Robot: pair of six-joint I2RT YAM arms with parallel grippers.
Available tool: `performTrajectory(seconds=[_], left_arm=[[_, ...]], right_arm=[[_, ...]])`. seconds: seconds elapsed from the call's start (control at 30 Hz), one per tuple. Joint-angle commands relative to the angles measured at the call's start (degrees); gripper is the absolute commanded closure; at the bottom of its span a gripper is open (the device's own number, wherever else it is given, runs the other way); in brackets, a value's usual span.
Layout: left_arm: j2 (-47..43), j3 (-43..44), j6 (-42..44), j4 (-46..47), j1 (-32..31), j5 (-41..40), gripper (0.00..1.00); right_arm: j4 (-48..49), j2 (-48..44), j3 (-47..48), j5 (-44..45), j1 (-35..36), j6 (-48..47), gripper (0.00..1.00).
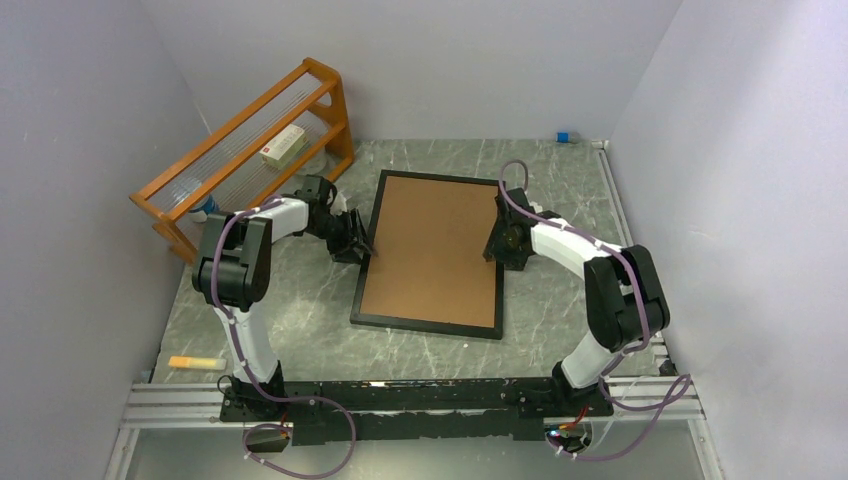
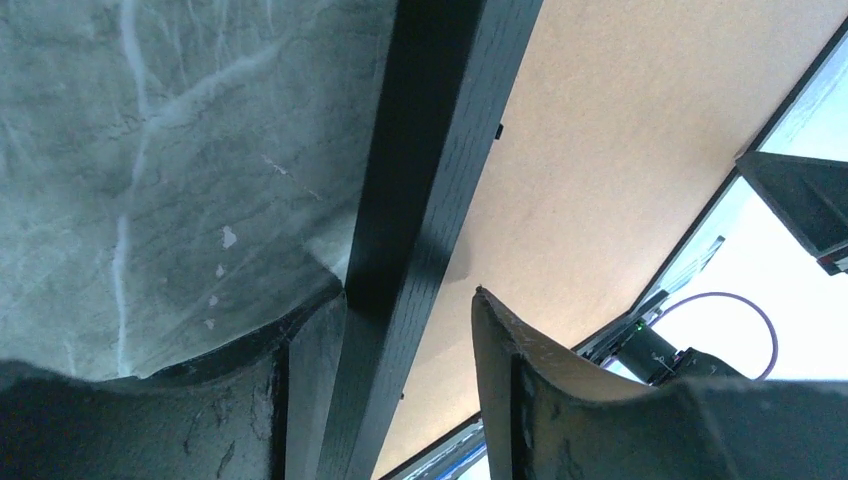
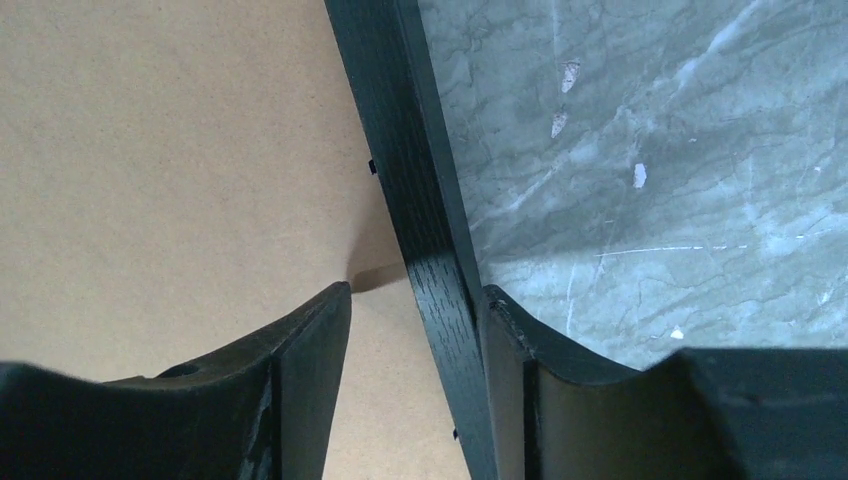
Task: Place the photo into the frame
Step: Adjust the photo frame at the center of the board.
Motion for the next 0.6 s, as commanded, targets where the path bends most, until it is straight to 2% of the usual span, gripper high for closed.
performTrajectory(seconds=[0.0, 0.13, 0.33, 0.57], left_arm=[[1.45, 0.9, 2.65, -2.87, -1.13, -2.86, 0.43], [0.94, 0.78, 3.64, -4.06, -1.91, -5.56, 0.4], [-0.16, -1.6, 3.97, -3.78, -2.98, -6.03, 0.41], [-1.53, -6.29, 4.13, -0.93, -4.82, -2.97, 0.55]], right_arm=[[-0.05, -3.63, 3.16, -0.36, -1.57, -0.44, 0.44], [2.1, -6.74, 3.43, -2.19, -2.98, -0.26, 0.36], [6.07, -11.84, 2.07, -3.05, -5.27, 4.47, 0.36], [12.9, -11.59, 1.87, -6.84, -9.3, 9.97, 0.52]])
